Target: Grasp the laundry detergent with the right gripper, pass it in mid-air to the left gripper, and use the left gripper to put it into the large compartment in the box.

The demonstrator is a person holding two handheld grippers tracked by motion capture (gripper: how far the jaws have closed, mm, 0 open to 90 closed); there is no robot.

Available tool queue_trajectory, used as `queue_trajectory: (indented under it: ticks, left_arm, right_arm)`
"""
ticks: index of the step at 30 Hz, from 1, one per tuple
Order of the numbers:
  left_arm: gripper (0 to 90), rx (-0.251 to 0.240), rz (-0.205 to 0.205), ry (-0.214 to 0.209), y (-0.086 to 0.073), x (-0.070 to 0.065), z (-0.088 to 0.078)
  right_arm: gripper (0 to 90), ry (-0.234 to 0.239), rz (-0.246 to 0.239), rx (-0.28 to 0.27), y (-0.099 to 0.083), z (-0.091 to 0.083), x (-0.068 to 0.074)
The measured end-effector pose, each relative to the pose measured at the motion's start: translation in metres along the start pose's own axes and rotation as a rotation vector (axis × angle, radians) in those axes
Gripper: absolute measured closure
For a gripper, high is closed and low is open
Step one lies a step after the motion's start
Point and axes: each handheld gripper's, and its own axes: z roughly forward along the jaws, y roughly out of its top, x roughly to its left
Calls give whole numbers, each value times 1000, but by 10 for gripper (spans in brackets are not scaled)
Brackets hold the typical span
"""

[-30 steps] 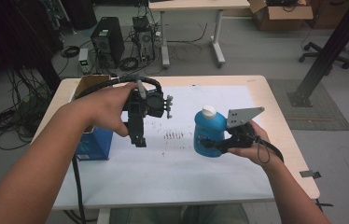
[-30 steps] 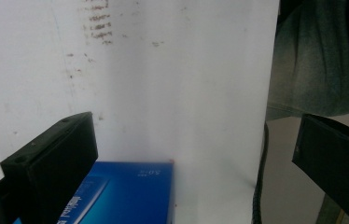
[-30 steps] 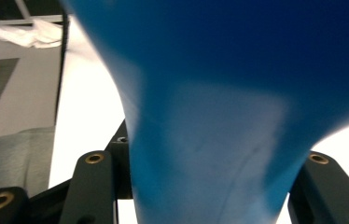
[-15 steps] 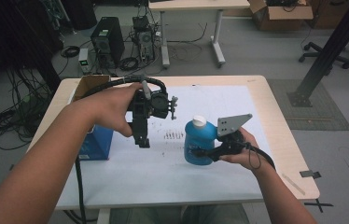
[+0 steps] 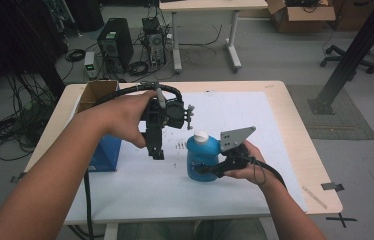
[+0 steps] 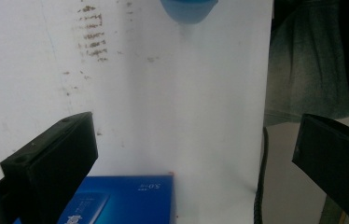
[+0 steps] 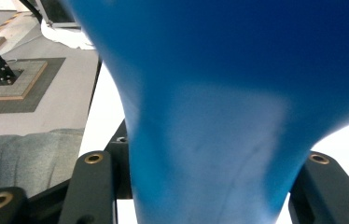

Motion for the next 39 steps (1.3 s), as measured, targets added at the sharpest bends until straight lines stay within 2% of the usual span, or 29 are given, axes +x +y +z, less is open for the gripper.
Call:
queue_trajectory:
  ticks: [15,24,39]
  left_arm:
    - [2,0,14,-8,8,-1,3]
    - [2,-1,12,-8,11,-5,4]
    - [2,1,21,-21,15,-9,14]
  right_arm:
    - [462,25,-32,-9,4,18,3]
    - [462,49,-55,-41,11,31,3]
    - [462,66,-50,-65,15,56,3]
